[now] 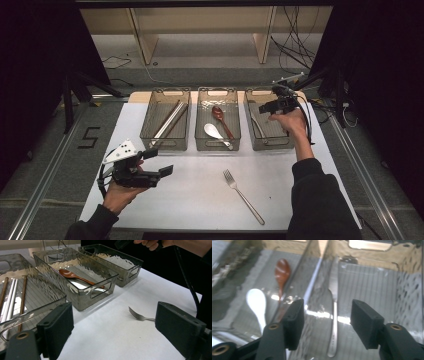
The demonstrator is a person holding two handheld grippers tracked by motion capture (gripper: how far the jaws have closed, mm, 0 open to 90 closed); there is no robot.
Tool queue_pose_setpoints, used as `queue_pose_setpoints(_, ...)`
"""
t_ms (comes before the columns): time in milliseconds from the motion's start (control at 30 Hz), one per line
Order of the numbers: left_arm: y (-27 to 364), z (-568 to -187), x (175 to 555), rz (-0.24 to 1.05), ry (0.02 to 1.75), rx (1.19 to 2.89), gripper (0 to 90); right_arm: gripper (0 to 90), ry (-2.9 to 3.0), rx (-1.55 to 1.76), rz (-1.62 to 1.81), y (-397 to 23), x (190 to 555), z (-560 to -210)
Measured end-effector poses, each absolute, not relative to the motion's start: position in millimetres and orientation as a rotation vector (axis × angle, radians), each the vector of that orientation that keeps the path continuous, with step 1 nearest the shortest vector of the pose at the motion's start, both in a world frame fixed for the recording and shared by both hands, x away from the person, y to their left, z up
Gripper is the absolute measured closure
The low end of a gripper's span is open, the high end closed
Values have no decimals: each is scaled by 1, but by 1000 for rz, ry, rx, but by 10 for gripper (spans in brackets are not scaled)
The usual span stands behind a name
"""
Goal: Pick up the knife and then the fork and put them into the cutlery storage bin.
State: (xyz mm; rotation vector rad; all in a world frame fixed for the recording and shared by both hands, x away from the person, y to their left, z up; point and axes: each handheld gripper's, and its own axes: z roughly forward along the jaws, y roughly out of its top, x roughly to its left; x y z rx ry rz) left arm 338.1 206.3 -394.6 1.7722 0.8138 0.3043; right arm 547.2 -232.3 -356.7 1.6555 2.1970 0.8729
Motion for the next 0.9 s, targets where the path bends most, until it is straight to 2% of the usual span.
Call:
queue_pose_setpoints(133, 206, -395, 338, 305, 812, 1774, 145, 374, 2232, 1601, 912, -229, 535, -352)
queue_pose_setpoints(300, 206, -395, 338, 308, 813, 1773, 145, 333, 2294, 1533, 946, -224, 514, -351)
queue_pose_setpoints(900, 207, -394, 337, 314, 816, 1771, 145, 287, 2520, 1285, 906, -198, 439, -371)
